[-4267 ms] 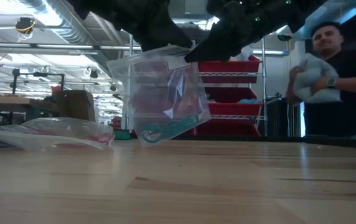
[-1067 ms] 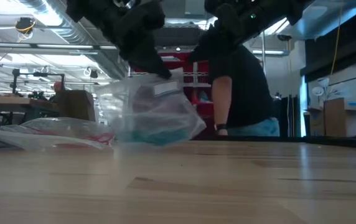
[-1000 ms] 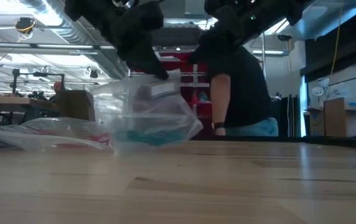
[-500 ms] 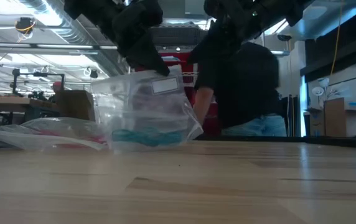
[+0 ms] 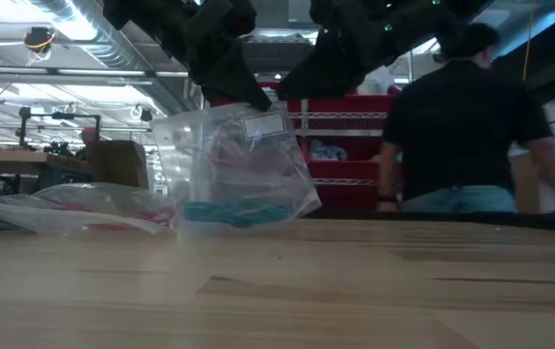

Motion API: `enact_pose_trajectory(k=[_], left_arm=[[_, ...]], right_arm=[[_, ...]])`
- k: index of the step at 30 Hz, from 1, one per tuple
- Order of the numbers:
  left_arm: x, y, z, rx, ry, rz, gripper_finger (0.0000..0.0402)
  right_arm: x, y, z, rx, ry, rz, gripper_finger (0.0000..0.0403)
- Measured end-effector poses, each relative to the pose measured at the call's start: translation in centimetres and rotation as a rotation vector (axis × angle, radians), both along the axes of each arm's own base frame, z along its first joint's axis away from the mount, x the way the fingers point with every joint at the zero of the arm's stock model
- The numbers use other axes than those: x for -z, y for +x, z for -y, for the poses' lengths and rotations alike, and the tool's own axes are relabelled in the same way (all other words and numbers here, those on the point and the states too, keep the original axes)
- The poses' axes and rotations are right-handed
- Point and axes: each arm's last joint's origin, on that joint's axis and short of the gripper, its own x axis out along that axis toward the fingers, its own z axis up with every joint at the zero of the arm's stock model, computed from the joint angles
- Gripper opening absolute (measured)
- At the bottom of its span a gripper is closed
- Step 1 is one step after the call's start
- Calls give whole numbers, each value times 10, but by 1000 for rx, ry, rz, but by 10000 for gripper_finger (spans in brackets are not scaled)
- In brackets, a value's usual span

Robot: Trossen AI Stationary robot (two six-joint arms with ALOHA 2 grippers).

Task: Sort rubber bands
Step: Close the transparent zip bag

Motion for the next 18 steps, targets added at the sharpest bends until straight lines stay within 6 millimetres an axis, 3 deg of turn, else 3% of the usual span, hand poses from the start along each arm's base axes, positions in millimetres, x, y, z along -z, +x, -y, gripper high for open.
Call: enact_pose_trajectory(k=[6, 12, 18], left_arm=[[1, 0, 0, -1, 1, -9, 29], [0, 0, 0, 3, -1, -3, 29], [0, 0, 0, 3, -1, 1, 29]], right_arm=[[-1, -2, 1, 21, -25, -13, 126], [-29, -10, 2, 45, -38, -6, 127], [-11, -6, 6, 14, -15, -91, 127]])
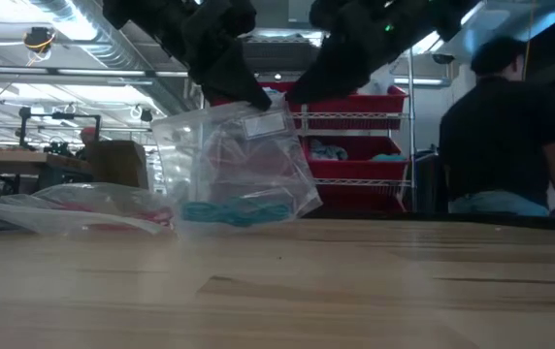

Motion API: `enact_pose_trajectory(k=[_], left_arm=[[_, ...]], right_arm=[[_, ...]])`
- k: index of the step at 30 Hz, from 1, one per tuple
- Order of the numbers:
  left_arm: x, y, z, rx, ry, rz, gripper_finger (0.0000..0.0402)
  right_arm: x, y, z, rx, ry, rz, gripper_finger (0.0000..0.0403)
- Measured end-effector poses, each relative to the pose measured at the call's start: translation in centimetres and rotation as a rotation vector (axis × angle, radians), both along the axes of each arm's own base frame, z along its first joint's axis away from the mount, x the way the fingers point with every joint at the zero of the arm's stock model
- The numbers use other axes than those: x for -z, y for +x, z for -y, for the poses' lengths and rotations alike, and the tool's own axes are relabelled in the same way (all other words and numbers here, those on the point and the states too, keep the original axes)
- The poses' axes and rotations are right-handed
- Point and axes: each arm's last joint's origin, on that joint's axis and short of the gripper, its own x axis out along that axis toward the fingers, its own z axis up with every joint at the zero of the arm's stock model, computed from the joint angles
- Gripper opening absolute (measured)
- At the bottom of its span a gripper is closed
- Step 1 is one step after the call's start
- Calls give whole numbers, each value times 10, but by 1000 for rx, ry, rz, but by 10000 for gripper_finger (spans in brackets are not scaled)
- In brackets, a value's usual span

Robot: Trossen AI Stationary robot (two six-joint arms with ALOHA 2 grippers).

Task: Sort rubber bands
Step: Close the transparent zip bag

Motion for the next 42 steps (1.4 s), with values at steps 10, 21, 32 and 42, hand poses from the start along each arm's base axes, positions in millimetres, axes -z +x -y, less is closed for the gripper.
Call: enact_pose_trajectory(k=[10, 21, 32, 42], left_arm=[[0, 0, 1, 3, -2, 0, 29], [0, 0, 2, 2, -4, 2, 29], [-10, -6, 1, 14, 1, 29, 29], [-13, -7, 1, 30, -18, 42, 123]], right_arm=[[15, 13, -2, -37, -12, 22, 127], [14, 14, -2, -81, -83, 30, 10], [13, 14, -1, -66, -92, 29, 2], [16, 12, -1, -68, -92, 3, 1]])
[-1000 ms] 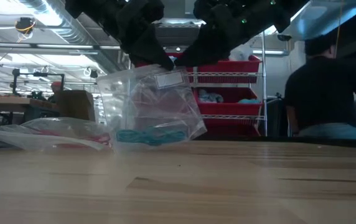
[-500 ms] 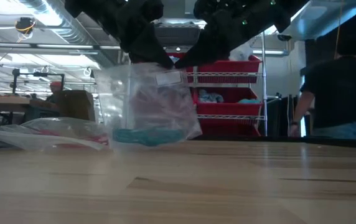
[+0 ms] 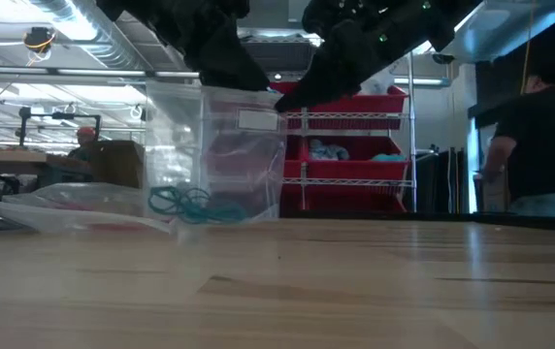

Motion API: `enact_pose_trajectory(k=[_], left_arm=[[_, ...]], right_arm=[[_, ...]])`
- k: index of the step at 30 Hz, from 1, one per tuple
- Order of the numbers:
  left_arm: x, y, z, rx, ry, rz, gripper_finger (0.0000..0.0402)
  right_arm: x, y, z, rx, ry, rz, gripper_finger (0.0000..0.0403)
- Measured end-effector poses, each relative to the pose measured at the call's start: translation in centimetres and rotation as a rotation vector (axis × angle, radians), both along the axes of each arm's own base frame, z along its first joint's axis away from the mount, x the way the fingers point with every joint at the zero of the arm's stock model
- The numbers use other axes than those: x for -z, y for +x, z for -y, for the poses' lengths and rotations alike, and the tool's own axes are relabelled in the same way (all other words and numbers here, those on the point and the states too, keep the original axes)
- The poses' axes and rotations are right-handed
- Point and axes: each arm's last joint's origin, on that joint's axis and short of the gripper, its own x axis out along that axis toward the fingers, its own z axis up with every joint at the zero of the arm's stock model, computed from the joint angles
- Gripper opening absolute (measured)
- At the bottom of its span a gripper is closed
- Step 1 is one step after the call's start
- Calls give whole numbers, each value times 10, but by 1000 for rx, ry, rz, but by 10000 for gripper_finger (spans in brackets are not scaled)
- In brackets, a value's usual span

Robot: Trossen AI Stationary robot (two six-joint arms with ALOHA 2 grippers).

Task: Sort rubber bands
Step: Close the transparent zip bag

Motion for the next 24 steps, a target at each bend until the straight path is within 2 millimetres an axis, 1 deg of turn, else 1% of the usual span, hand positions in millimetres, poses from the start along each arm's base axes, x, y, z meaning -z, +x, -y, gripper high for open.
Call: enact_pose_trajectory(k=[3, 5, 10, 13, 17, 24], left_arm=[[-3, -1, 1, 15, 17, 11, 153], [-4, -2, 1, 18, 24, 13, 167], [-2, 0, -1, 31, 56, 3, 177], [3, 2, -1, 43, 73, -22, 174], [3, 2, -2, 50, 88, -21, 160], [6, 3, -4, 46, 92, -36, 122]], right_arm=[[0, 0, 0, 0, 0, 1, 0], [0, 0, 0, 0, 0, 2, 0], [0, 0, 0, 0, 0, 3, 0], [0, 0, 0, 0, 0, 4, 0], [0, 0, 0, 0, 0, 3, 0], [0, 0, 0, 1, 0, 5, 0]])
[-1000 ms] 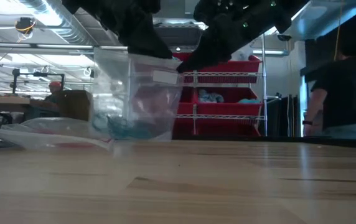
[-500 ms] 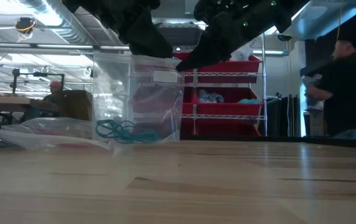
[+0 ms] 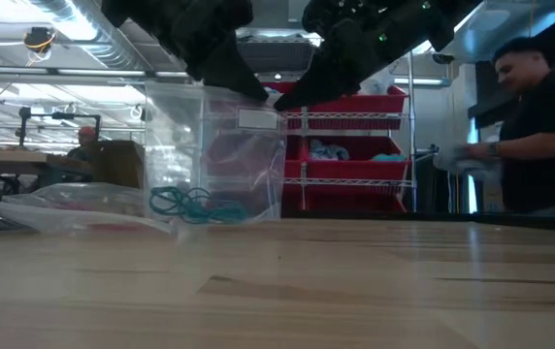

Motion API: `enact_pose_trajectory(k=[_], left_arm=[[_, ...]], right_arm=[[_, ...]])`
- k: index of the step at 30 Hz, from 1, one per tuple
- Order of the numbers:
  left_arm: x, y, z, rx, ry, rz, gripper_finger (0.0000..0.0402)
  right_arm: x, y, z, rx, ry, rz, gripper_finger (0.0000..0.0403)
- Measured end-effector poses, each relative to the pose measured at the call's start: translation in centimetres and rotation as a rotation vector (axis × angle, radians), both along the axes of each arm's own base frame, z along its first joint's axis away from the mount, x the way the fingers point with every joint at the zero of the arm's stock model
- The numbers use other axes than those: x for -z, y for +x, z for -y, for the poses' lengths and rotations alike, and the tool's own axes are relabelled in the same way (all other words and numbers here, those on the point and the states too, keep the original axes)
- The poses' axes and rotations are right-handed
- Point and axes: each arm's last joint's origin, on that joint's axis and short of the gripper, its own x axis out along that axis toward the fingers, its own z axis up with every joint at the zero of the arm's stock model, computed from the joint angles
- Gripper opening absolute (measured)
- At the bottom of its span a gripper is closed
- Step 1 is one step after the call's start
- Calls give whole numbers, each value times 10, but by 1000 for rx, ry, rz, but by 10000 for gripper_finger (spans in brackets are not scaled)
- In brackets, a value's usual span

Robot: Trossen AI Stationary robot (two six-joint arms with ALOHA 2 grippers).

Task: Sort rubber bands
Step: Close the transparent zip bag

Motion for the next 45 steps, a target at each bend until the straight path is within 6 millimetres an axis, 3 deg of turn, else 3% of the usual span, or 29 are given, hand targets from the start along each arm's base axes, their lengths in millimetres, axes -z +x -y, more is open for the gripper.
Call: enact_pose_trajectory(k=[16, 24, 37, 45], left_arm=[[1, 2, 0, -1, -3, 6, 74], [2, 1, 1, -2, -8, 1, 12], [4, -3, 7, -8, -37, -46, 11], [16, -12, 7, -4, -34, -193, 9]], right_arm=[[0, 0, 0, 0, 0, 0, 0], [0, 0, 0, 31, 10, 2, 0], [-2, -1, 0, 16, 2, -3, 0], [-9, -8, 1, 31, -12, -22, 1]])
